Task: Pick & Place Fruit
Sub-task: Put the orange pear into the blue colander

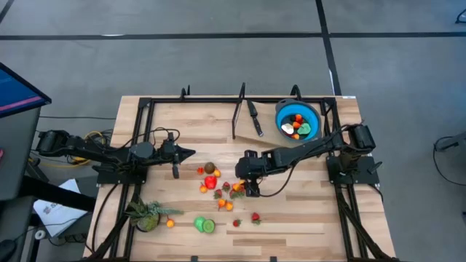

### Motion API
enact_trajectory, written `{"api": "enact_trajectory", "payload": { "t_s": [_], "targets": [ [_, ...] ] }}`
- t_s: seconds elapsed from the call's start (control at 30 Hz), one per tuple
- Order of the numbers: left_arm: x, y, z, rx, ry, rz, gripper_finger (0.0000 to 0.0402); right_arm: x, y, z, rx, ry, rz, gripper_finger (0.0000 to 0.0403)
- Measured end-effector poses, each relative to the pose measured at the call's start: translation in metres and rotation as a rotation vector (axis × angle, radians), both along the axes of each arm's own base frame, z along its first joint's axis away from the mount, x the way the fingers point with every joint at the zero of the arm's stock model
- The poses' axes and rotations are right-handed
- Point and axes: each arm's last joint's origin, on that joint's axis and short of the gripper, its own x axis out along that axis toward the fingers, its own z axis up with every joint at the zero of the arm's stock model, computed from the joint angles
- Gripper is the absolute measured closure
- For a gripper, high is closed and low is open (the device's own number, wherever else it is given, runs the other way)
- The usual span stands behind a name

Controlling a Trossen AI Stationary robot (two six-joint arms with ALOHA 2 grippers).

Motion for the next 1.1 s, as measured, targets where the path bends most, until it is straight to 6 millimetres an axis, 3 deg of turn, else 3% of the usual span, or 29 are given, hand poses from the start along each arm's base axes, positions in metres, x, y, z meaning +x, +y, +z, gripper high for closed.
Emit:
{"api": "enact_trajectory", "payload": {
  "t_s": [1.0, 1.1],
  "targets": [
    [0.000, 0.000, 0.000, 0.000, 0.000, 0.000, 0.0401, 0.009, -0.009, 0.005, 0.011, -0.098, -0.028, 0.0138],
    [0.000, 0.000, 0.000, 0.001, 0.000, 0.000, 0.0401, 0.010, -0.009, -0.004, 0.011, -0.080, -0.031, 0.0138]
  ]
}}
